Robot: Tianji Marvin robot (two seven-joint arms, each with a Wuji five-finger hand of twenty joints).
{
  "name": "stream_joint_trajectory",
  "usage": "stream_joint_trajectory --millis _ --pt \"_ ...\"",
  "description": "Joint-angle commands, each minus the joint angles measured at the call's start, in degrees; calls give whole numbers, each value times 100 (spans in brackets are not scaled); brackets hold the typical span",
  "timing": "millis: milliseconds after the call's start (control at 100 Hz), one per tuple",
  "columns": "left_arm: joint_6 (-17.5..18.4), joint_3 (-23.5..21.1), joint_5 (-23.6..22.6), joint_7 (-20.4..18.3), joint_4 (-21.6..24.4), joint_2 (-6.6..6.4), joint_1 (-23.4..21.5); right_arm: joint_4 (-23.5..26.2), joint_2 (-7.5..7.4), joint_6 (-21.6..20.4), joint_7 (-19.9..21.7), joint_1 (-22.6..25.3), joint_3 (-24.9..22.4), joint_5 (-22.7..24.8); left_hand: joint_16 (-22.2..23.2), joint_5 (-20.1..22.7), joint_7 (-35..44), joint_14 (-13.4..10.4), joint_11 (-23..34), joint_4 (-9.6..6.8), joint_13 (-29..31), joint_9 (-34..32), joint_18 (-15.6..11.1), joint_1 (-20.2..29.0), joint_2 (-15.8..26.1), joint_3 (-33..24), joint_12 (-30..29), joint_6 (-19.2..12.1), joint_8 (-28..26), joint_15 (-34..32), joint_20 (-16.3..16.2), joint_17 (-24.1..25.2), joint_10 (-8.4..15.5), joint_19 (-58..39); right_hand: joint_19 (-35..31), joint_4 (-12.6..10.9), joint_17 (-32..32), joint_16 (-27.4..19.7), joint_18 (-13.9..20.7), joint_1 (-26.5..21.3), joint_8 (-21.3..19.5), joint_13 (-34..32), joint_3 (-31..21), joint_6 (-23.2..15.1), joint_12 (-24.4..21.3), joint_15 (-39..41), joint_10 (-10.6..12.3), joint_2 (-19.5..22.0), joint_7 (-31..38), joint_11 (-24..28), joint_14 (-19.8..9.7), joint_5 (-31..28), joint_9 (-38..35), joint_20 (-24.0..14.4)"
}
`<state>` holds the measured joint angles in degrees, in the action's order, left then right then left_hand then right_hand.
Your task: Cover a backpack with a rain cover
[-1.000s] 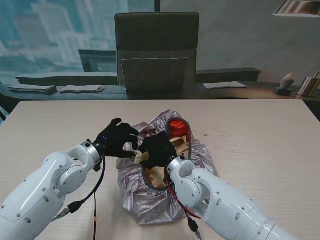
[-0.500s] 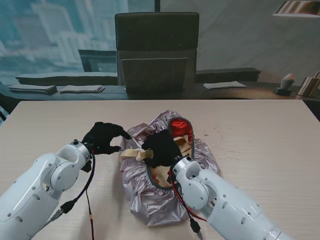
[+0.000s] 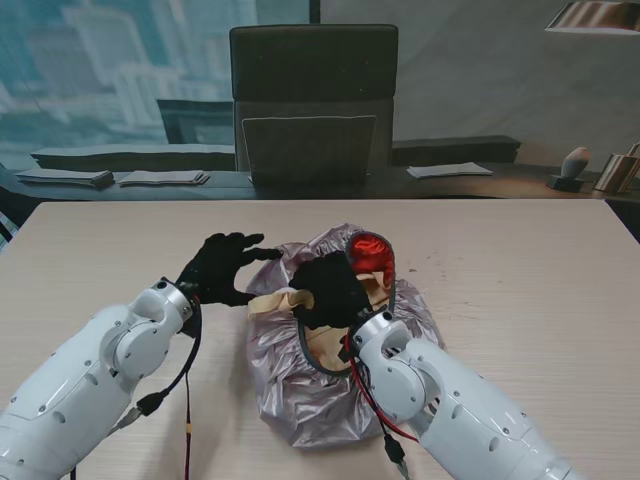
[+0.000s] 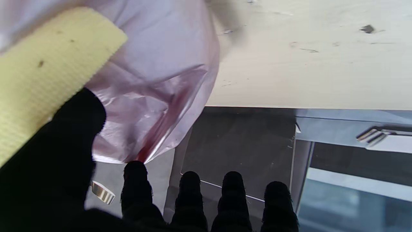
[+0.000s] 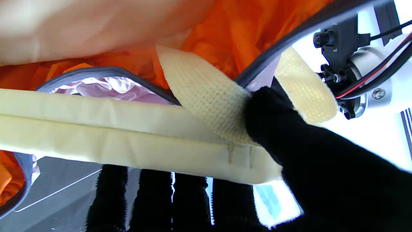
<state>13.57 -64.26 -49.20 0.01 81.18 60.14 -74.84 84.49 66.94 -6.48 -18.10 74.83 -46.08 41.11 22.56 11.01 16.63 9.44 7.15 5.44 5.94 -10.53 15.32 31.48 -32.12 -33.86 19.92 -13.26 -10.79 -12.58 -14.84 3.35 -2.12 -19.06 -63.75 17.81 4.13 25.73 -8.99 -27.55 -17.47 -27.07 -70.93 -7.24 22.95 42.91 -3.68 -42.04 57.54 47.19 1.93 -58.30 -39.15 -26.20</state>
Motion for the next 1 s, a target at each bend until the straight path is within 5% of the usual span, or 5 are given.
stream_joint_trajectory --millis 0,260,480,670,990 --pt "55 138 169 -280 -18 79 145 69 74 101 35 69 -2 -138 -132 -164 160 -57 -205 206 -217 257 -64 -297 -262 -157 46 -54 -109 297 -17 99 -33 451 -139 108 20 105 137 19 -284 -130 -220 -145 112 92 134 72 407 134 -133 -86 57 -4" --pt "-59 871 1056 -634 -544 165 644 84 89 155 37 100 8 -210 -112 214 1902 -71 -97 159 -285 219 59 -193 -248 -134 132 155 -968 518 -230 97 -53 1385 -256 107 15 140 145 -161 -1053 -191 -411 -27 183 172 187 -184 506 333 -158 -147 -38 -38" --pt "-89 1346 1452 -364 -973 319 961 61 101 131 -23 108 -6 -216 54 3036 4122 -226 1542 135 -119 -688 22 1168 490 775 269 -1241 -1943 14 -389 28 560 1643 -396 122 5 162 164 -151 -1340 -284 -400 -95 415 226 223 -173 436 653 -163 -125 -232 -63" --pt "21 1054 848 -73 -725 248 676 -37 119 88 -371 110 -132 -29 33 2964 3947 -211 1874 251 133 -1213 84 1275 887 488 336 -992 -2920 -598 -323 -209 696 1590 -577 104 2 232 153 -7 -1487 -365 -33 -328 634 382 64 336 328 724 -79 22 -294 -86" --pt "-58 20 298 89 32 157 -185 -482 88 201 -840 -77 -443 406 70 3154 4313 -216 1963 473 627 -1630 117 944 294 -613 406 -998 -2433 -906 -242 -588 882 1497 -796 70 -230 386 -82 -121 -1959 -1075 33 -442 886 848 -284 334 343 911 254 92 -987 -154"
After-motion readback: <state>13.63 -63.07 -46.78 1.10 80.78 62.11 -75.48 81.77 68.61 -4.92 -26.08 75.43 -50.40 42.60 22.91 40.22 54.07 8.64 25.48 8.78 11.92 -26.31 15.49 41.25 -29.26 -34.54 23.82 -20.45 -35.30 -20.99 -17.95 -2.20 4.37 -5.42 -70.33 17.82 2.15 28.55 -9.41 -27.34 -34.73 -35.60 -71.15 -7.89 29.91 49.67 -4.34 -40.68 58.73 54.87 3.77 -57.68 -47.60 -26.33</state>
